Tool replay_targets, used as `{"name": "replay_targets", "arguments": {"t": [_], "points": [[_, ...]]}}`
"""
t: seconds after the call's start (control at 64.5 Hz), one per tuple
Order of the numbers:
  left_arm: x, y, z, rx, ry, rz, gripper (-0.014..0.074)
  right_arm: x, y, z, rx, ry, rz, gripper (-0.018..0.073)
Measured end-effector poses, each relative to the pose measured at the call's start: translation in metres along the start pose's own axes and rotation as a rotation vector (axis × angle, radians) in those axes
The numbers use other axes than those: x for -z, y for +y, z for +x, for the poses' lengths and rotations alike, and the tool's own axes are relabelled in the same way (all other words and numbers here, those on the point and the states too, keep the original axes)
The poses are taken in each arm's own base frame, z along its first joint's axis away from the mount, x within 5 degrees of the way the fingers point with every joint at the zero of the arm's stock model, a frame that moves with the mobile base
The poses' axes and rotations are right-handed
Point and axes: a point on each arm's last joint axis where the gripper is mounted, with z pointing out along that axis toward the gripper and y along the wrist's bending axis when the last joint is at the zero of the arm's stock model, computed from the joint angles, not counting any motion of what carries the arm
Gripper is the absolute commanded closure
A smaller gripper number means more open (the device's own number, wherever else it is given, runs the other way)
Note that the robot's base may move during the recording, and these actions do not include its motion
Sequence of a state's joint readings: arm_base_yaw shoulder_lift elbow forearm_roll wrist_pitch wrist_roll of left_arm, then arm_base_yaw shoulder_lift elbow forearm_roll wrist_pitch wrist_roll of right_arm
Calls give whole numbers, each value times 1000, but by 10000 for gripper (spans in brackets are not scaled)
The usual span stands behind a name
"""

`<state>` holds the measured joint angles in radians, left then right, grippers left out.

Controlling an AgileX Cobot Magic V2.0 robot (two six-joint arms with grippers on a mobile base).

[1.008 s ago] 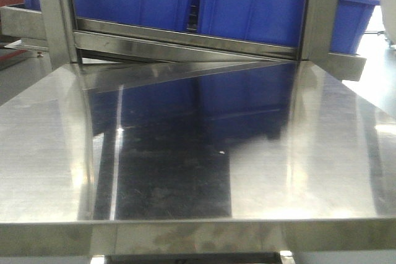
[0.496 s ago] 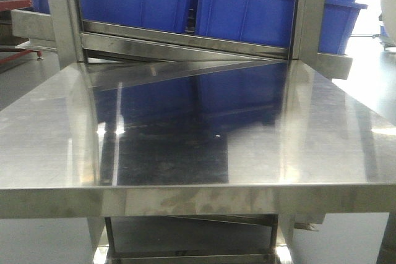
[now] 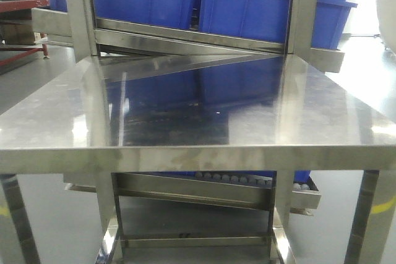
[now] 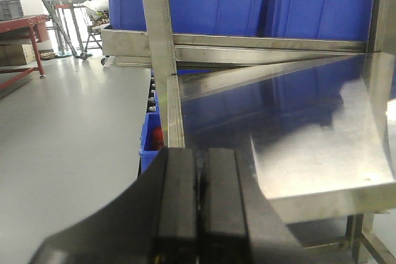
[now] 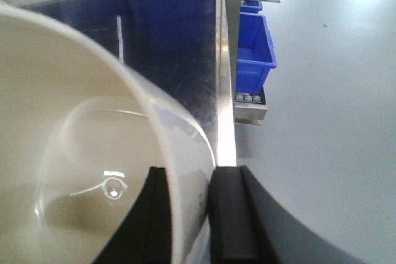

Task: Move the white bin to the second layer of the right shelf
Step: 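Back the base away from the table holding the bin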

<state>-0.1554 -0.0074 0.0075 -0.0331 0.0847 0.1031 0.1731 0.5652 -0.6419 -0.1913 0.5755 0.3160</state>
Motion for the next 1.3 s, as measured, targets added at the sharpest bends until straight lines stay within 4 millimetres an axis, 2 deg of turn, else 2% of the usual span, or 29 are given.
{"name": "replay_targets", "arguments": {"t": [1.302], "points": [[0,0,0,0,0,0,512,0,0,0,0,0,0,489]]}}
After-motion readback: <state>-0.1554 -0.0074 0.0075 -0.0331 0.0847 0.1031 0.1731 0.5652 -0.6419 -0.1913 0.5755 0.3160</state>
